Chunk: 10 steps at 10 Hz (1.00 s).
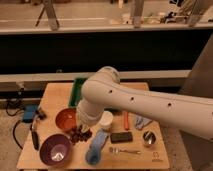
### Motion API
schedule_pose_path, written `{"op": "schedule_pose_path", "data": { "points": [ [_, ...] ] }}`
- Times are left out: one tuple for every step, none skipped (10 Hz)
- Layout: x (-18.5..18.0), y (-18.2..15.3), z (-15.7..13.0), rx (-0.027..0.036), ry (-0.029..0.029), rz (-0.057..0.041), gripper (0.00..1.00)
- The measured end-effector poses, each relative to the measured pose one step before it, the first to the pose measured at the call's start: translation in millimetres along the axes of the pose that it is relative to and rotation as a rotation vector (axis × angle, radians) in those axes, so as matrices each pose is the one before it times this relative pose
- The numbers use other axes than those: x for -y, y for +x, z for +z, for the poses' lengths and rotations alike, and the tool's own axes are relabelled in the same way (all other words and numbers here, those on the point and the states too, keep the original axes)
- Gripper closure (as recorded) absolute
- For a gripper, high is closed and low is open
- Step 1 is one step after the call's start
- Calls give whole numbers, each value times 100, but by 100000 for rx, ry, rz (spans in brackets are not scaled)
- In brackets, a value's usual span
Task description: Place grapes in plastic cup
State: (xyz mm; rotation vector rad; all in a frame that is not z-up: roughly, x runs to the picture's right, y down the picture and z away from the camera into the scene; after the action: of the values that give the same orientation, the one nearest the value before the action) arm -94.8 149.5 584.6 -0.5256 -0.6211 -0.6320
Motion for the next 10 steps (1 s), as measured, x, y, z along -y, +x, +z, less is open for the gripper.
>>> {"op": "schedule_pose_path", "data": {
  "points": [
    [-222, -159, -106, 1109, -407, -154, 100],
    [-302, -99, -105, 1493, -708, -592, 100],
    [-282, 81, 35, 2178, -1171, -1033, 100],
    [-224, 130, 77, 2219, -996, -825, 100],
    [-210, 96, 103, 1789, -977, -1009, 100],
    [-256, 164, -61, 1262, -1144, -856, 100],
    [-347, 162, -91, 725, -2028, -1206, 100],
    [-131, -122, -26, 762, -2216, -1888, 100],
    [-141, -129, -123, 1206, -2348, -2205, 100],
    [-210, -7, -150, 764, -1459, -1365, 100]
  ]
}}
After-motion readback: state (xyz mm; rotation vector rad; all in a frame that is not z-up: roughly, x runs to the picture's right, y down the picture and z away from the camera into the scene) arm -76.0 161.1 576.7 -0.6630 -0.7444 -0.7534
